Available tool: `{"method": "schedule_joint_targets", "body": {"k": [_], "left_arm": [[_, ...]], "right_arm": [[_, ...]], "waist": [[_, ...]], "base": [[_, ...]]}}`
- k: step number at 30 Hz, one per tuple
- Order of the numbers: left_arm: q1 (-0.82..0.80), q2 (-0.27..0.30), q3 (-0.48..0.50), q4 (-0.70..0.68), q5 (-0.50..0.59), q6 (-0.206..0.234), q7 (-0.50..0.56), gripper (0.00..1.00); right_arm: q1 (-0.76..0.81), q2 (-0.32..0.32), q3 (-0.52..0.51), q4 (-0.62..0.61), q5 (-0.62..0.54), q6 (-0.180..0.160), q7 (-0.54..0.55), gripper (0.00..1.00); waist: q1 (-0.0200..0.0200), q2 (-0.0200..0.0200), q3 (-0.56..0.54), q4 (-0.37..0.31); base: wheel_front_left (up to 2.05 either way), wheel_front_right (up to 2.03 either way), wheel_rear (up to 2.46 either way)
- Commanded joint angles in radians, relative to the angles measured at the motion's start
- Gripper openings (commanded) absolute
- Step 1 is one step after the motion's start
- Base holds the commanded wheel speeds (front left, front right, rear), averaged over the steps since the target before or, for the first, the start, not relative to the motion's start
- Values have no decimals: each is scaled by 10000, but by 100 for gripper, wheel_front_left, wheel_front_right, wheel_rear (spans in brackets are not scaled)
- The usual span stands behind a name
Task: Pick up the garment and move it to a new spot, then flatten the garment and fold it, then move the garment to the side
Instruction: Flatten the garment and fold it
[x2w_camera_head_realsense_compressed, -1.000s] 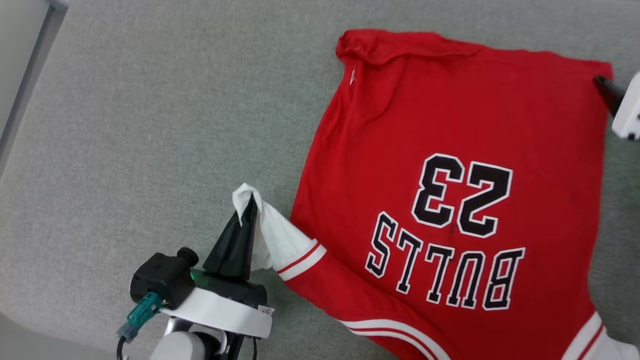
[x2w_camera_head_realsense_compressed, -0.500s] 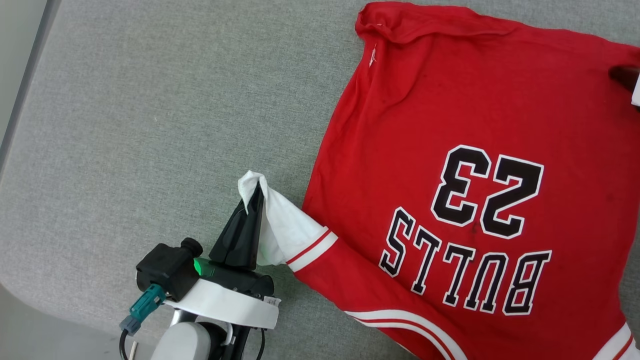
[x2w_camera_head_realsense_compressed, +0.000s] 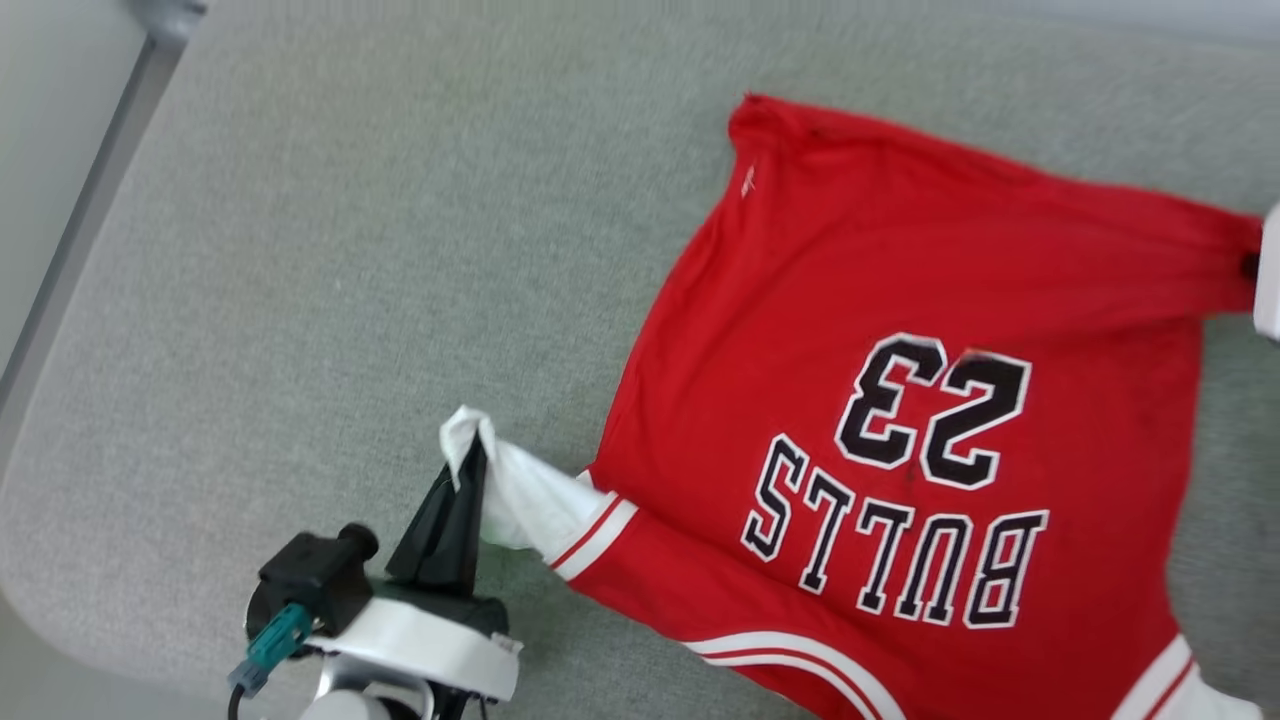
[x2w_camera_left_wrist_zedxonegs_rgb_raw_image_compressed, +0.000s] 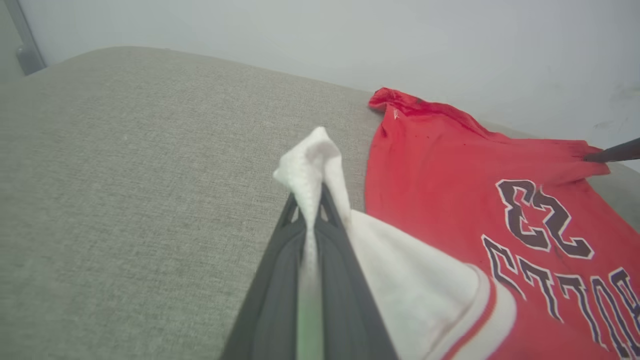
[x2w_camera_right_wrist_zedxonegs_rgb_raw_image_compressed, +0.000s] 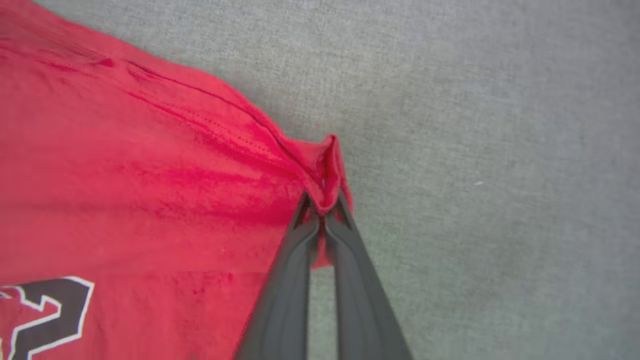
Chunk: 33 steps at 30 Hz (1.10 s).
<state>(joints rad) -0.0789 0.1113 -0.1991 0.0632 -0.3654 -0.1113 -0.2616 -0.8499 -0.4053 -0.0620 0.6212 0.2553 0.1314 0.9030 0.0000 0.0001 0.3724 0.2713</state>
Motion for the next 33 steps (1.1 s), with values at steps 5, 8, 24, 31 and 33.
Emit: {"method": "schedule_joint_targets", "body": {"k": [5, 8, 24, 31, 33], "left_arm": [[564, 266, 335, 197, -152, 272, 86, 0], [813, 415, 487, 264, -229, 407, 218, 0], [1723, 887, 820, 501, -593, 695, 939, 0], [1901, 964, 848, 682, -728, 740, 1109, 0], [1917, 976, 814, 684, -741, 747, 1151, 0]], "right_arm": [[2251, -414, -118, -1782, 690, -13, -25, 0], [3669, -278, -497, -2928, 930, -13, -34, 0], [10481, 2806, -2805, -6907, 770, -11, -355, 0], [11877, 3527, -2881, -6850, 906, -11, -690, 24], [11917, 3547, -2706, -6746, 942, -11, -997, 100]], "waist": [[0, -1, -1219, -805], [0, -1, -1610, -1159], [0, -1, -2980, -2469], [0, -1, -3285, -2828], [0, -1, -3330, -2927]], "base": [[0, 0, 0], [0, 0, 0], [0, 0, 0], [0, 0, 0], [0, 0, 0]]}}
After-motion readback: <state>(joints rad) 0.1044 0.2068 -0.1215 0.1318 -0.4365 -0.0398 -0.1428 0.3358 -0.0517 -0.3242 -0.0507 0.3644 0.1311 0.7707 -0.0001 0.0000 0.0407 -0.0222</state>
